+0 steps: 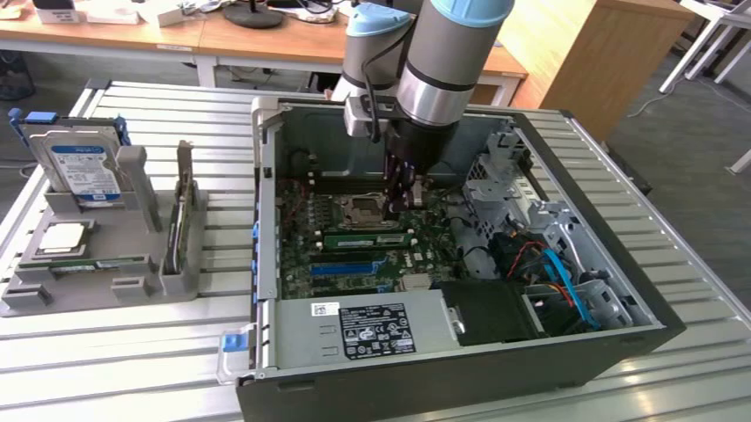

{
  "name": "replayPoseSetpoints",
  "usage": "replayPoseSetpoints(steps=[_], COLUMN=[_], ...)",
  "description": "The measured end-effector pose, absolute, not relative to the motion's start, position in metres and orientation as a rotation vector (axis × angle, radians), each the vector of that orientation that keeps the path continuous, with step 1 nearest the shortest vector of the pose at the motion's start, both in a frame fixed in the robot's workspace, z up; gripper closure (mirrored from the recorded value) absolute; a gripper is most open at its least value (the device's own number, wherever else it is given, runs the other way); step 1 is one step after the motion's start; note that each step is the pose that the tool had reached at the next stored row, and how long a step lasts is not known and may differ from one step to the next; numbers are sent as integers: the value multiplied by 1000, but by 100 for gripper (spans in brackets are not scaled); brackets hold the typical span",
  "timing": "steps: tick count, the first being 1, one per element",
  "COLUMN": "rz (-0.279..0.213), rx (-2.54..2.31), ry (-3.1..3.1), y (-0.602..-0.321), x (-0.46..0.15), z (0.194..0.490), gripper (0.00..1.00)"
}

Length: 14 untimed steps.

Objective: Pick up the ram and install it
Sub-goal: 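Press down the ram until it locks into place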

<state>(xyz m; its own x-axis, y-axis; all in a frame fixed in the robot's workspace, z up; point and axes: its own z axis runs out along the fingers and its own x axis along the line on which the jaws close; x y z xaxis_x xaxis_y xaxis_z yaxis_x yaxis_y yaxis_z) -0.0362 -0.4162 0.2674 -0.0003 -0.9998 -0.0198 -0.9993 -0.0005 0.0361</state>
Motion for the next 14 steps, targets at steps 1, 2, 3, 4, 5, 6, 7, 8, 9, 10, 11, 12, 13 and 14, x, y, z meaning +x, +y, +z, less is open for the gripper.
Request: replayPoseSetpoints(steps=[1,2,3,4,5,6,7,8,9,10,11,12,13,14], rz=[-62,-62,-62,-62,-62,-62,-62,-62,-62,-62,-62,-62,-62,-62], rx=[2213,2213,2213,2213,2213,2213,2213,2213,2213,2213,2213,2213,2213,2213], ry=[-2213,-2213,-2213,-2213,-2212,-2213,-2213,-2213,-2213,-2213,-2213,-2213,-2213,-2213], y=[-416,-416,-416,-416,-416,-416,-416,-416,-416,-417,-417,-417,-417,-417], x=[-36,-36,-36,-36,-35,-34,-33,-32,-30,-29,-27,-25,-23,-21], z=[267,267,267,267,267,267,268,267,267,267,267,267,267,267], gripper=[89,89,89,89,89,89,89,89,89,89,89,89,89,89])
